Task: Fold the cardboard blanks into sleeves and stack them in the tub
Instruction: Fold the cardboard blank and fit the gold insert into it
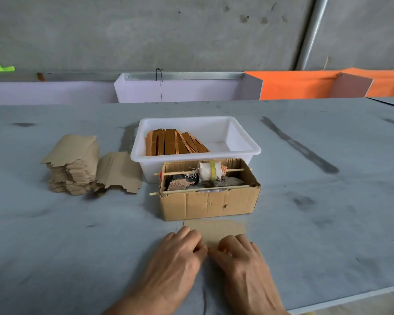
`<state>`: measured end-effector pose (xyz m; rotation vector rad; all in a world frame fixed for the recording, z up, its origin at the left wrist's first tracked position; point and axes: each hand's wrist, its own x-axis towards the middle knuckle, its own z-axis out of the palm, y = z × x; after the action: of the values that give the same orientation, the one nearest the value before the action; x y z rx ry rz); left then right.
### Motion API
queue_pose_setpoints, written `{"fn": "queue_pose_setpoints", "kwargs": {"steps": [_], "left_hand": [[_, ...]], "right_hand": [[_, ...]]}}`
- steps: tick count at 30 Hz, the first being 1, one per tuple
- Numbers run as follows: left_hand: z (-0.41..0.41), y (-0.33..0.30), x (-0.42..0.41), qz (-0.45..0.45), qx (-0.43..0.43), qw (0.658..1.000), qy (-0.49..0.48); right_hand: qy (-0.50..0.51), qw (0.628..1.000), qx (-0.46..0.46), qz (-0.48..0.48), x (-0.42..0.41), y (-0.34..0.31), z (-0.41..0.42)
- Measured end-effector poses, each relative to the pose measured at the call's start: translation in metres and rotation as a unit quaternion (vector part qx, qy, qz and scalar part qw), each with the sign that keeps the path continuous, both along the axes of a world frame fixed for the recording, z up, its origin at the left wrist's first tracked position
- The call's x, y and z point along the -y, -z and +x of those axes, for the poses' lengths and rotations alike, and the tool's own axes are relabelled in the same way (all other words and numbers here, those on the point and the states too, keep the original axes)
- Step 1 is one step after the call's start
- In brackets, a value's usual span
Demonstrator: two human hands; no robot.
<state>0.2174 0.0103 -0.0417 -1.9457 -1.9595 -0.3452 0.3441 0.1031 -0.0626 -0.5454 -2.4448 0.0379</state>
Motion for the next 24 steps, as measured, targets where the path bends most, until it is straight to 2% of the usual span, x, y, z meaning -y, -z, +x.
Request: {"fn": "queue_pose_setpoints", "kwargs": {"steps": [3, 10, 14, 16, 21, 24], "left_hand": [[-0.001, 0.0, 0.004, -0.027, 0.021, 0.999, -0.01], [-0.006, 0.015, 0.011, -0.022, 0.03, 0.999, -0.002], [-0.003, 0.012, 0.02, -0.054, 0.079, 0.995, 0.007], [0.002, 0.014, 0.025, -0.066, 0.146, 0.987, 0.012], [-0.01, 0.009, 0.016, -0.09, 0.223, 0.971, -0.007], [-0.022, 0.002, -0.004, -0.03, 0.26, 0.963, -0.059]], "right_hand": [[-0.006, 1.0, 0.011, -0.019, -0.004, -0.003, 0.003], [0.088, 0.99, 0.056, -0.099, -0.027, 0.002, 0.023], [0.14, 0.971, 0.027, -0.191, -0.036, -0.007, 0.02], [0.12, 0.971, 0.009, -0.205, -0.039, -0.009, 0.018], [0.101, 0.963, 0.12, -0.219, -0.041, -0.011, 0.004], [0.09, 0.951, 0.153, -0.254, -0.049, -0.019, -0.003]]}}
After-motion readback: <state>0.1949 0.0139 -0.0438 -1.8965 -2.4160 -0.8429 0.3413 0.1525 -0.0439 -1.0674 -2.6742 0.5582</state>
